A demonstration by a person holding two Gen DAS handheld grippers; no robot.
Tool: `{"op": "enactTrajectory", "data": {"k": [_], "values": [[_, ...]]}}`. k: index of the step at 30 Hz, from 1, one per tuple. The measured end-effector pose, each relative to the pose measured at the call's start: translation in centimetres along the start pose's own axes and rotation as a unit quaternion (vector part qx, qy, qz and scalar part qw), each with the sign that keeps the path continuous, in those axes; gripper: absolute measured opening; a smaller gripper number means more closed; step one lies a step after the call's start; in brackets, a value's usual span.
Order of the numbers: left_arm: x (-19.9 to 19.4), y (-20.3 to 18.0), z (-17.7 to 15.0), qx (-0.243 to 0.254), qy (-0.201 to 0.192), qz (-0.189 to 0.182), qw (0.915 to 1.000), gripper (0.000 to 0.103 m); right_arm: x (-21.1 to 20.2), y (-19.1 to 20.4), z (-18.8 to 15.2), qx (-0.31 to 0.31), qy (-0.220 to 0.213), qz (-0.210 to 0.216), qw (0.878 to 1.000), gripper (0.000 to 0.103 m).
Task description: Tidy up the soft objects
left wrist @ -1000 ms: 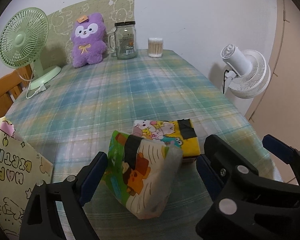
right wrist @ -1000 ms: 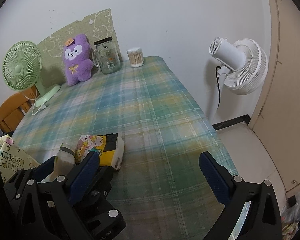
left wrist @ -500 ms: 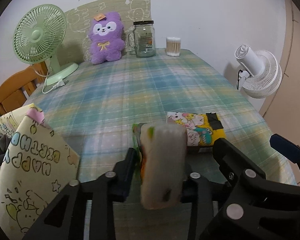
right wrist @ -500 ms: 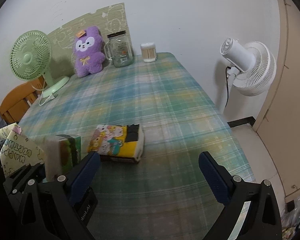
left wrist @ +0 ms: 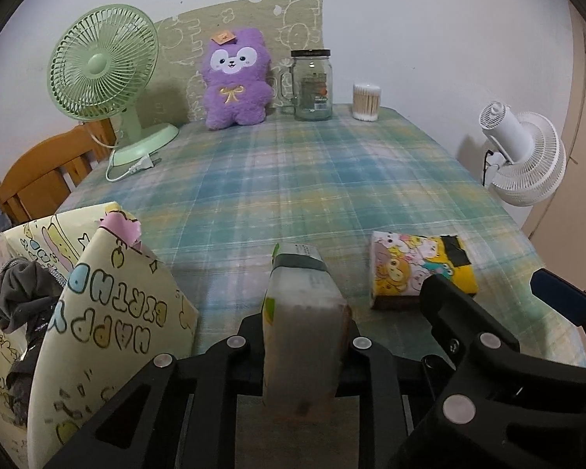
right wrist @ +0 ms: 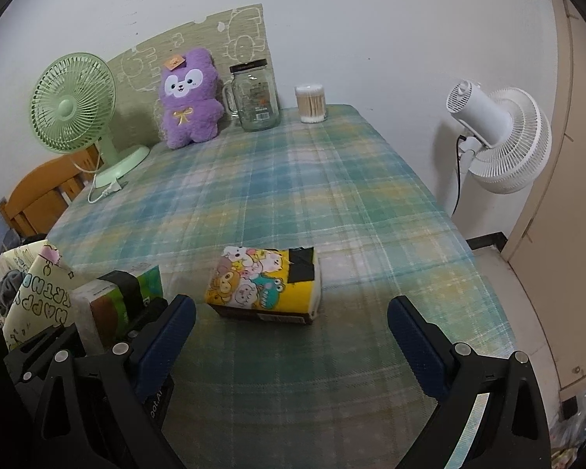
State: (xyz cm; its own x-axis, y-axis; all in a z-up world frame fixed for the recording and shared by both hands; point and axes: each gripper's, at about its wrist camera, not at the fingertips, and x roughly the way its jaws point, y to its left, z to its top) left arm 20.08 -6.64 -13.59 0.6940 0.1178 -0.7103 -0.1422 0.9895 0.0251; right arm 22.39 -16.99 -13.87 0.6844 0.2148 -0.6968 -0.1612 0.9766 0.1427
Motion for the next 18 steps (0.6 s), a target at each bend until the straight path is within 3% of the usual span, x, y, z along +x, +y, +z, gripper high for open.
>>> {"op": "enactTrajectory", "data": {"k": [12, 18], "values": [[1.5, 0.6, 0.4, -0.019, 0.015, -0.027, 0.9994, 0.018, 2.7, 1.0, 1.0, 0.0, 0.026, 0.014, 1.0, 0.095], [2.4, 0.6, 0.5, -0.015, 0.037, -0.024, 0.9989, 0.018, 4.5, 1.4, 1.2, 0.002, 0.059, 0.018, 0.998, 0.085]]}}
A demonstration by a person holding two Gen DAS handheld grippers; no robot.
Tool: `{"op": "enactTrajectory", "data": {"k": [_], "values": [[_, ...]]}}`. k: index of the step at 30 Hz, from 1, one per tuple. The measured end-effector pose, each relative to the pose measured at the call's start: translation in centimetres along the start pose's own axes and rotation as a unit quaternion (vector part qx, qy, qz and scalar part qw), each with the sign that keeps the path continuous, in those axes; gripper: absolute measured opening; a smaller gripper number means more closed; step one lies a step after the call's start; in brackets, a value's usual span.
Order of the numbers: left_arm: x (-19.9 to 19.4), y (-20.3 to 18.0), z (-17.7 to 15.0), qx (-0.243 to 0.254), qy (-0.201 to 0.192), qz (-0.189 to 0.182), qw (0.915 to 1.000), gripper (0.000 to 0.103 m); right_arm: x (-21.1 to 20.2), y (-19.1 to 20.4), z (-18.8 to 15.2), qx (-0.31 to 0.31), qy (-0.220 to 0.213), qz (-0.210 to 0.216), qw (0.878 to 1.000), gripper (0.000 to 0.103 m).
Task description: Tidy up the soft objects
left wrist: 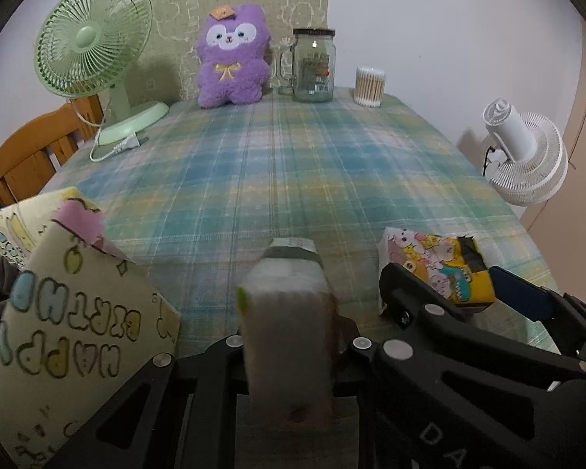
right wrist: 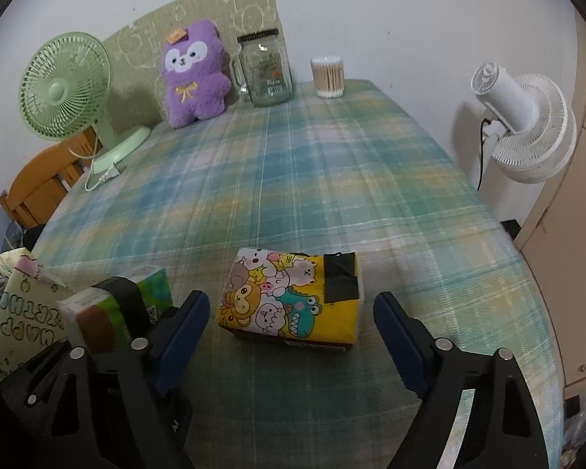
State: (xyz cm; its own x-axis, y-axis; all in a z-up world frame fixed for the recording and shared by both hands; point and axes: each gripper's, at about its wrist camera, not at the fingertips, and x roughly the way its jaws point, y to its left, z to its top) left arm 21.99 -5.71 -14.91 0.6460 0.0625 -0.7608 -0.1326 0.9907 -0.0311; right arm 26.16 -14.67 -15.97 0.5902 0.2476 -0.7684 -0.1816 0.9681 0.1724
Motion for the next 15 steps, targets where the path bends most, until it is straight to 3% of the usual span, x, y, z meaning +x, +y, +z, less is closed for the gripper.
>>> {"op": "enactTrajectory", "data": {"k": [9, 11, 15], "values": [[0.52, 0.12, 0.06, 0.003, 0.011, -0.005, 0.9999, 0.018, 0.54, 0.14, 0.3, -0.01, 0.005, -0.014, 1.0, 0.072], [0.47, -0.01, 0.04, 0.008, 0.011, -0.01, 0.9999, 0.018, 0.27, 0.08, 0.22, -0.01, -0.002, -0.024, 1.0, 0.062], [0.31, -0.44, 0.0, 0.018, 0.009, -0.016, 0.9997, 0.019, -0.12, -0.39, -0.05, -0.005, -0.003, -0.027, 1.0, 0.056]]}}
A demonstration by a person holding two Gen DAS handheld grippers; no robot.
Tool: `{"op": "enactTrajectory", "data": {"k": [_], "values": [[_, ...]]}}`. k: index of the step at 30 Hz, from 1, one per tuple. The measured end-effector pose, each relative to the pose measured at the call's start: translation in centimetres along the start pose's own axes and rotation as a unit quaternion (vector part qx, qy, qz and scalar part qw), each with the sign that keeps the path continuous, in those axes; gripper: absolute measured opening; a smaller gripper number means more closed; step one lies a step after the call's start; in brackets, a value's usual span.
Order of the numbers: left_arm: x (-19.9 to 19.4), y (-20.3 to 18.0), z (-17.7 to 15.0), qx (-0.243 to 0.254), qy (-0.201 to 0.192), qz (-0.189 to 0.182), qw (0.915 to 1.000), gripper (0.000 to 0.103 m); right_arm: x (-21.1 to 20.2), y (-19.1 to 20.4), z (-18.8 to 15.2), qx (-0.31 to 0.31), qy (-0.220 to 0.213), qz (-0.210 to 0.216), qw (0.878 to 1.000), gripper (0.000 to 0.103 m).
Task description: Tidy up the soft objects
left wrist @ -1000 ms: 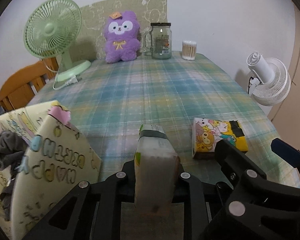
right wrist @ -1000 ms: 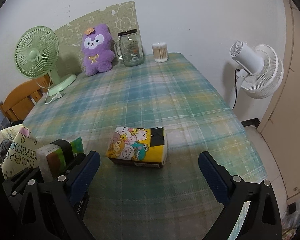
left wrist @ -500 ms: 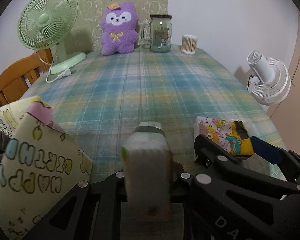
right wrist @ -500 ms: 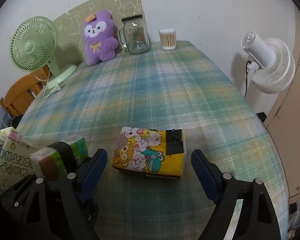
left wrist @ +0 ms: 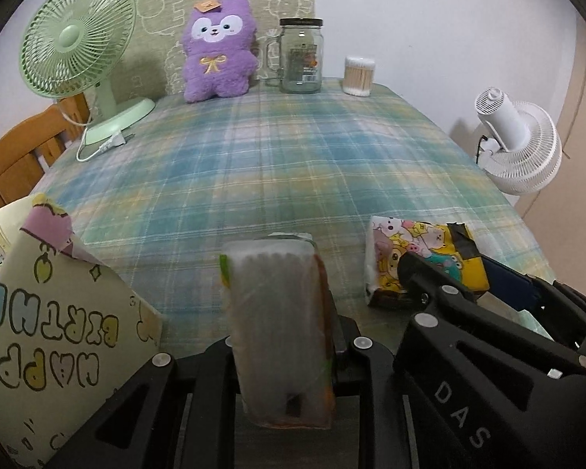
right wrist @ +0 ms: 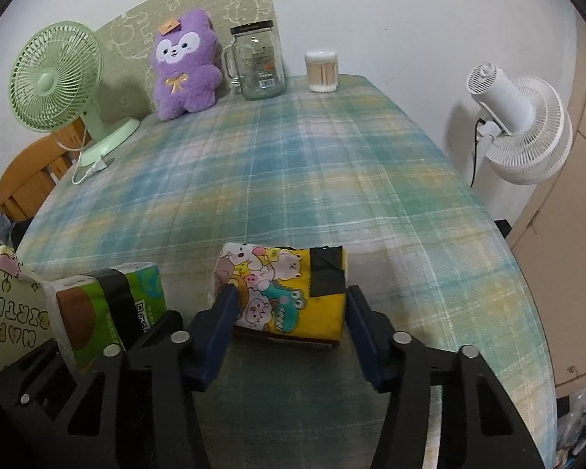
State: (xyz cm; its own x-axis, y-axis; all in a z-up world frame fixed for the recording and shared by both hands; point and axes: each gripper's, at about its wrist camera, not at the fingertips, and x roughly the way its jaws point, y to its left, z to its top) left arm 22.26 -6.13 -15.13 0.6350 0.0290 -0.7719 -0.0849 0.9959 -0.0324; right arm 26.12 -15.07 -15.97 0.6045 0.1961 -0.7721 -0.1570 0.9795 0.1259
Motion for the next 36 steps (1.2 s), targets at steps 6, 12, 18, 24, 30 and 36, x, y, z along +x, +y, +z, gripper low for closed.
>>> {"op": "enactTrajectory", "data": {"k": [6, 12, 18, 24, 30, 36], "values": [[-0.3, -0.6, -0.2, 0.011, 0.0, -0.004, 0.9999, 0.019, -0.8, -0.5, -0.6, 0.006, -0.004, -0.002, 1.0, 0.044], [-0.9, -1.3, -0.8, 0.023, 0.002, -0.008, 0.9997, 0.019, -2.0, -1.0, -1.6, 0.018, -0.008, -0.002, 1.0, 0.031], [-1.5, -2.0, -1.5, 0.035, 0.004, -0.014, 0.9993, 0.018, -3.3, -1.7, -3.0, 0.032, -0.007, -0.001, 0.999, 0.02], [-2.4, -2.7, -2.6, 0.056, 0.005, -0.021, 0.9982, 0.018, -4.7, -2.1, -4.5, 0.044, 0.002, 0.011, 0.999, 0.02], [-2.7, -2.8, -2.7, 0.057, 0.005, -0.017, 0.9982, 0.018, -5.3, -2.3, -4.9, 0.04, -0.006, 0.002, 0.999, 0.062], [-2.1, -2.2, -1.9, 0.052, 0.0, -0.008, 0.9986, 0.018, -4.5, -1.9, -3.7, 0.023, -0.012, 0.008, 1.0, 0.071]]}}
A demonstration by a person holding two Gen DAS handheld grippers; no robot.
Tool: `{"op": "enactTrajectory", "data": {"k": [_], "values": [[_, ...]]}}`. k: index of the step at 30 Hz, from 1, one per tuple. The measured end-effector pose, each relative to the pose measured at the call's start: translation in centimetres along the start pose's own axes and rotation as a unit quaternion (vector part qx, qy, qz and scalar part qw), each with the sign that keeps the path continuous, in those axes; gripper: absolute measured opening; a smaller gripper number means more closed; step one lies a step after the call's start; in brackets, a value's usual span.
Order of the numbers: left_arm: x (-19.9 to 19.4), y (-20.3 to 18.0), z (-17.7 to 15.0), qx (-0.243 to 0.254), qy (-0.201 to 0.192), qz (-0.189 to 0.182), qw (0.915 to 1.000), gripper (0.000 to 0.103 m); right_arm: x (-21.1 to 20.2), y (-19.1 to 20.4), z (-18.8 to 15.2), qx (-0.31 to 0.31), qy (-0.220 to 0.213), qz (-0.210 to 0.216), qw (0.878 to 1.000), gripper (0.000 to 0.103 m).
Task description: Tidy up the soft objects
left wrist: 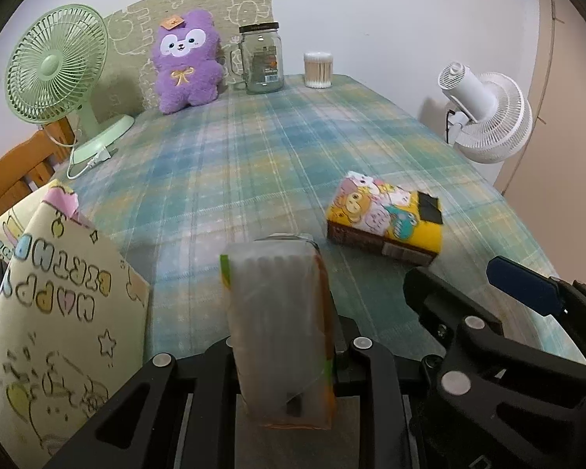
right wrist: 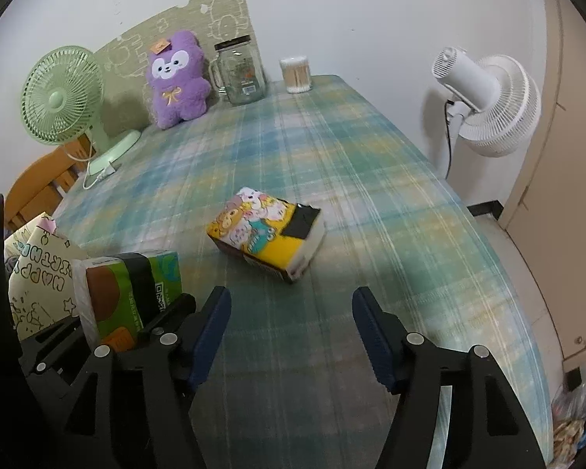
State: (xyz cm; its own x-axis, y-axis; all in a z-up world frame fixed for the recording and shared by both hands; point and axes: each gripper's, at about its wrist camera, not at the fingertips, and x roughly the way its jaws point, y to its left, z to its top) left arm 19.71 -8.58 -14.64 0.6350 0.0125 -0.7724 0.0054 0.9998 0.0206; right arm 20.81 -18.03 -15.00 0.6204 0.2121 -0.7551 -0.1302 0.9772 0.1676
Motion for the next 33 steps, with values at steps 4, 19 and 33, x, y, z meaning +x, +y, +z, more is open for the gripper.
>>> {"op": "enactTrajectory", "data": {"k": [4, 19, 33], "values": [[0.7, 0.3, 0.7, -0.007, 0.003, 0.009, 0.9999, 0.018, 1.2, 0.1, 1.1, -0.006, -0.003, 0.002, 1.0, 0.082], [2.8, 0.8, 2.7, -0.022, 0.007, 0.02, 0.9995, 0.019, 5.3, 0.8, 4.6, -0.06, 0.005, 0.014, 0.998, 0.094], [2.0, 0.5, 2.0, -0.004, 0.009, 0.019, 0.9998, 0.019, 5.4, 1.0, 3.5, -0.043, 0.02, 0.016, 0.999, 0.07]]}}
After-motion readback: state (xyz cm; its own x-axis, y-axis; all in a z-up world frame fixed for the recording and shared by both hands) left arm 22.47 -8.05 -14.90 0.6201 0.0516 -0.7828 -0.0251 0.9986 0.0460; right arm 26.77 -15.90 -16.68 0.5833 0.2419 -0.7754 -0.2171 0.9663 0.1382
